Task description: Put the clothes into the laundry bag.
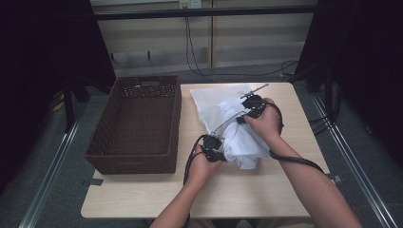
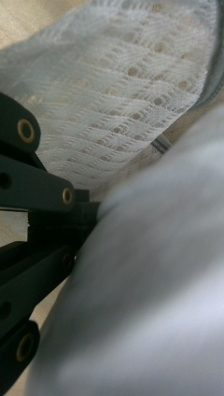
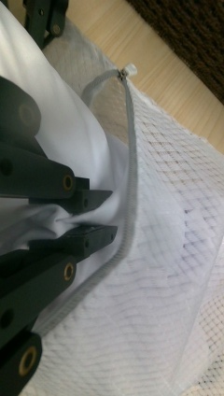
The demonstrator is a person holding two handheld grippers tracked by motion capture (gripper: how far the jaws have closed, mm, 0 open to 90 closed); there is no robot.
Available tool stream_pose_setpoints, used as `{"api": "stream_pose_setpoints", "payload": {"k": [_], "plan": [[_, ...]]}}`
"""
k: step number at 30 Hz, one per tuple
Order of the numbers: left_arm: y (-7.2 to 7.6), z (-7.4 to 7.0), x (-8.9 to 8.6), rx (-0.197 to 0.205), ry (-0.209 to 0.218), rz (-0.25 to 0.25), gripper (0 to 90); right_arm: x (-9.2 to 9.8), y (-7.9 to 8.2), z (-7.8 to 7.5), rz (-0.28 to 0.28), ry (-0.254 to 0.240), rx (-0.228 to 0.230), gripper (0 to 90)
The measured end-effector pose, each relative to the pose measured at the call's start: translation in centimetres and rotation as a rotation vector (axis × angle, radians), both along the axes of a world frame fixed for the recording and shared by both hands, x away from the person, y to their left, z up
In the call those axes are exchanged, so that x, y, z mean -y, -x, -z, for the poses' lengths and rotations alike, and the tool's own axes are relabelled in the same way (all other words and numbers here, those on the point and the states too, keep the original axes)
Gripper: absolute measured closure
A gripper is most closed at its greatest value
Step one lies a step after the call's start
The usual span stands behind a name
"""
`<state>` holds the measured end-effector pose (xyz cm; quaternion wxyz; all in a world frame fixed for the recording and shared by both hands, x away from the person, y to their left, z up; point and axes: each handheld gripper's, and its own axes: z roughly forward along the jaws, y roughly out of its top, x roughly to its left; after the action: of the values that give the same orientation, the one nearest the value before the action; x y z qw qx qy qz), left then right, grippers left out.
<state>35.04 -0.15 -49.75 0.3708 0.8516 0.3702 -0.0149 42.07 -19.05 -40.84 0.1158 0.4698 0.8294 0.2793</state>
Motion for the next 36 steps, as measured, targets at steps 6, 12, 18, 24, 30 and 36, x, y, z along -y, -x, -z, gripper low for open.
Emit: {"api": "stream_pose_setpoints", "payload": {"k": [6,12,18,24,30,36], "plan": [[0.1,0.1,-0.3,0.012,-0.007,0.015,90.0,-0.6,0.1,1.5,0.001,0.043,-0.010,79.9],[0.1,0.1,-0.4,0.009,-0.010,0.021,90.0,0.3,1.6,1.2,0.067,-0.040,-0.024,58.5],[0.2,0.0,-0.2,0.006,-0.010,0.010,90.0,0.9,3.5,0.0,0.095,-0.097,-0.013,36.3],[0.3,0.0,-0.1,0.010,-0.011,0.003,90.0,1.4,5.2,-0.6,0.097,-0.115,-0.009,27.9],[0.2,0.0,-0.1,0.006,-0.015,0.004,90.0,2.2,6.2,-0.8,0.116,-0.099,-0.028,27.0],[0.3,0.0,-0.2,0.004,-0.007,0.003,90.0,1.8,6.9,0.8,0.084,-0.080,-0.118,21.3]]}}
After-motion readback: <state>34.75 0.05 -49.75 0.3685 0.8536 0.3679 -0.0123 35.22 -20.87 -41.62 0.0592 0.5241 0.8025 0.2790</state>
